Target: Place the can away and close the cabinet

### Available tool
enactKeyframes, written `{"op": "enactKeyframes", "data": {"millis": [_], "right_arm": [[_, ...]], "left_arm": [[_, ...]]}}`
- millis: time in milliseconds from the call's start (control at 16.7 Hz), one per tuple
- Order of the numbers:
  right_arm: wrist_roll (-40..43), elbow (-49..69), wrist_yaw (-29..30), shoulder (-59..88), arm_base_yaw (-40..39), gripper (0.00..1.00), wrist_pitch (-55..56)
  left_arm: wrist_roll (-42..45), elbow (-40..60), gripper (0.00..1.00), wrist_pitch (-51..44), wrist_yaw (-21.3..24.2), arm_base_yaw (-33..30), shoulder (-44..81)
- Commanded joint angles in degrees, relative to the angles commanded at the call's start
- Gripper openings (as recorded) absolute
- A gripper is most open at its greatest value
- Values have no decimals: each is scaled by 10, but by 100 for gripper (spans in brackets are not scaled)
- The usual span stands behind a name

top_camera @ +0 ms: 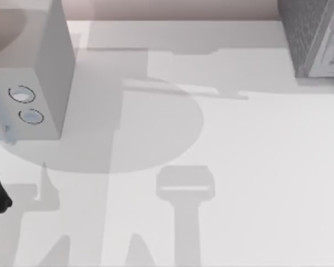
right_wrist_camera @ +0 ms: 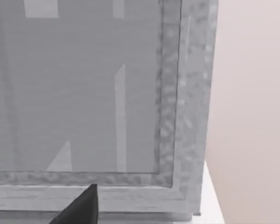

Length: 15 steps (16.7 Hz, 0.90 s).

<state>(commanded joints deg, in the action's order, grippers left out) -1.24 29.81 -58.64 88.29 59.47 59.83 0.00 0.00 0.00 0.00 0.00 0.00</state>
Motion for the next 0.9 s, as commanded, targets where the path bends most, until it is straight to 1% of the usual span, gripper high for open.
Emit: {"op": "enactKeyframes", "data": {"millis": [120,240,720,900], "right_arm": [[0,73,-5,-4,5,100,-77],[0,159,-10,-12,10,100,-176],[0,528,-15,-70,11,100,-634],[0,631,-10,-96,6,100,-751]], "left_arm": [[0,0,100,0,0,0,0],[0,0,100,0,0,0,0],[0,0,100,0,0,0,0],[0,0,100,0,0,0,0]]}}
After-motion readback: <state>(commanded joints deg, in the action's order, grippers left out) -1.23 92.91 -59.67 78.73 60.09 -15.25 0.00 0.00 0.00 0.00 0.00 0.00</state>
